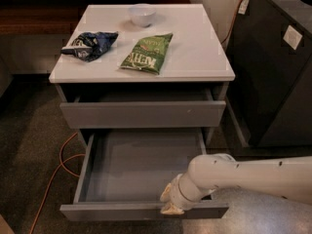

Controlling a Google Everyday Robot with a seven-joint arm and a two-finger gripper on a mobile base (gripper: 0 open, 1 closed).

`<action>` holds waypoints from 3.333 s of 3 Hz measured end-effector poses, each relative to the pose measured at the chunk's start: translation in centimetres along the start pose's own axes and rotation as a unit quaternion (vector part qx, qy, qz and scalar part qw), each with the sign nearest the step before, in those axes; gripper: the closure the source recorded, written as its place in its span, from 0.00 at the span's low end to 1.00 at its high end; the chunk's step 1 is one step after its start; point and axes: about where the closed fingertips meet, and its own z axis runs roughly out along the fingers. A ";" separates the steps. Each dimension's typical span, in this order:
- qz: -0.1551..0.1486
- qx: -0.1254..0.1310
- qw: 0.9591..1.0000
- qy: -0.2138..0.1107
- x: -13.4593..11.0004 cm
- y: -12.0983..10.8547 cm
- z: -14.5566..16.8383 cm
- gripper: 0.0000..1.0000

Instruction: Close middle drawer

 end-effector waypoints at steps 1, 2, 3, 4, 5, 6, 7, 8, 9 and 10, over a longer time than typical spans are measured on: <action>-0.010 -0.009 1.000 0.001 -0.3 0.4 2.1 0.80; -0.021 -0.021 1.000 0.011 -0.5 0.9 4.4 1.00; -0.030 -0.029 0.999 0.019 -0.9 1.4 6.2 1.00; -0.038 -0.018 0.998 0.040 -0.8 1.5 6.9 1.00; -0.016 0.006 0.998 0.065 -0.2 0.9 7.0 1.00; 0.027 0.025 0.996 0.082 0.5 0.1 6.8 1.00; 0.066 0.038 0.993 0.087 1.5 -0.8 7.2 1.00; 0.090 0.056 0.991 0.084 2.6 -2.0 7.4 1.00; 0.099 0.075 0.989 0.074 3.5 -3.5 7.6 1.00; 0.103 0.095 0.989 0.057 4.0 -5.2 7.6 1.00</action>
Offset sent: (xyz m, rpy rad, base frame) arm -0.0117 0.0397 -0.0634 -0.0497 0.0317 0.0932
